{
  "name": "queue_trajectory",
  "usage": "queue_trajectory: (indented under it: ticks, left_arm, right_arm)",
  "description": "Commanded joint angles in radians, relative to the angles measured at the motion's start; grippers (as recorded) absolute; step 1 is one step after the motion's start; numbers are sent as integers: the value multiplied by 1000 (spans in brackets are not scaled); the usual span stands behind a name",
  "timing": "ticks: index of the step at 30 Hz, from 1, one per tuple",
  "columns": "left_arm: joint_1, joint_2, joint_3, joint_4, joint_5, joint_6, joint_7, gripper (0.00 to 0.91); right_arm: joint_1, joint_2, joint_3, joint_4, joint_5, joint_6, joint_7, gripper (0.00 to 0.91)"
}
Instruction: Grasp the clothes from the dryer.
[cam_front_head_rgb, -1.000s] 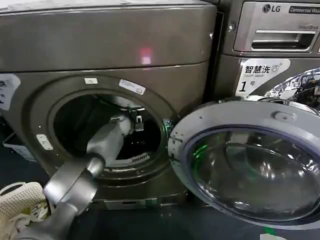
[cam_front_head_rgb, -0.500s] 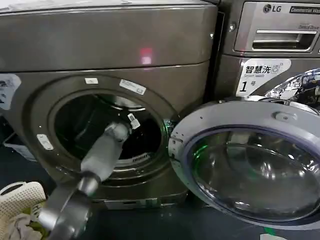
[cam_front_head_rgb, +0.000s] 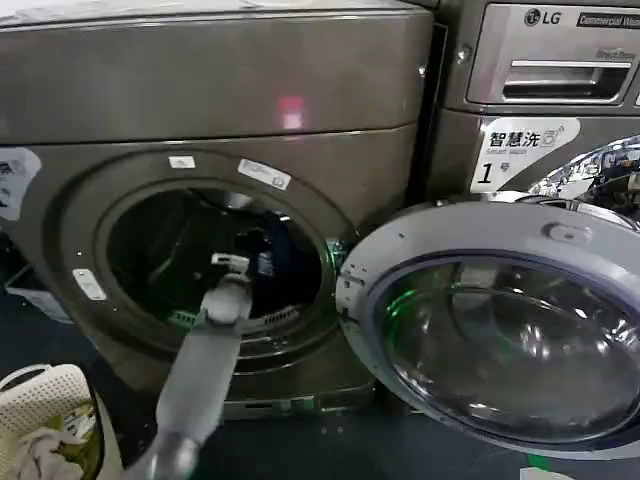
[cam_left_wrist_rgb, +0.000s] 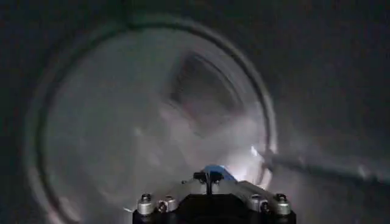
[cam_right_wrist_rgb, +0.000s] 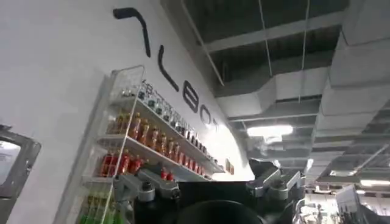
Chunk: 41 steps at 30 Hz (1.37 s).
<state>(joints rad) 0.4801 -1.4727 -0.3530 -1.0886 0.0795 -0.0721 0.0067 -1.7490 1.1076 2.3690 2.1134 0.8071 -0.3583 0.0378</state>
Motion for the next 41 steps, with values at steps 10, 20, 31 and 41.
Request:
queue_trajectory:
  ticks: [10, 20, 31, 41]
  left_arm:
    - [321, -41, -58, -377, -109, -177, -224, 0]
    - [293, -37, -43, -367, -102, -106, -185, 0]
    - [290, -18, -45, -377, -108, -73, -139, 0]
    - [293, 3, -24, -380, -134, -58, -131, 0]
  right_arm:
    - [-8, -6, 17, -11, 19, 67, 21, 907]
    - [-4, 2, 22, -15, 16, 71, 18, 907]
    - [1, 2, 43, -5, 9, 32, 1, 907]
    - [-24, 11, 67, 9, 17, 26, -11, 907]
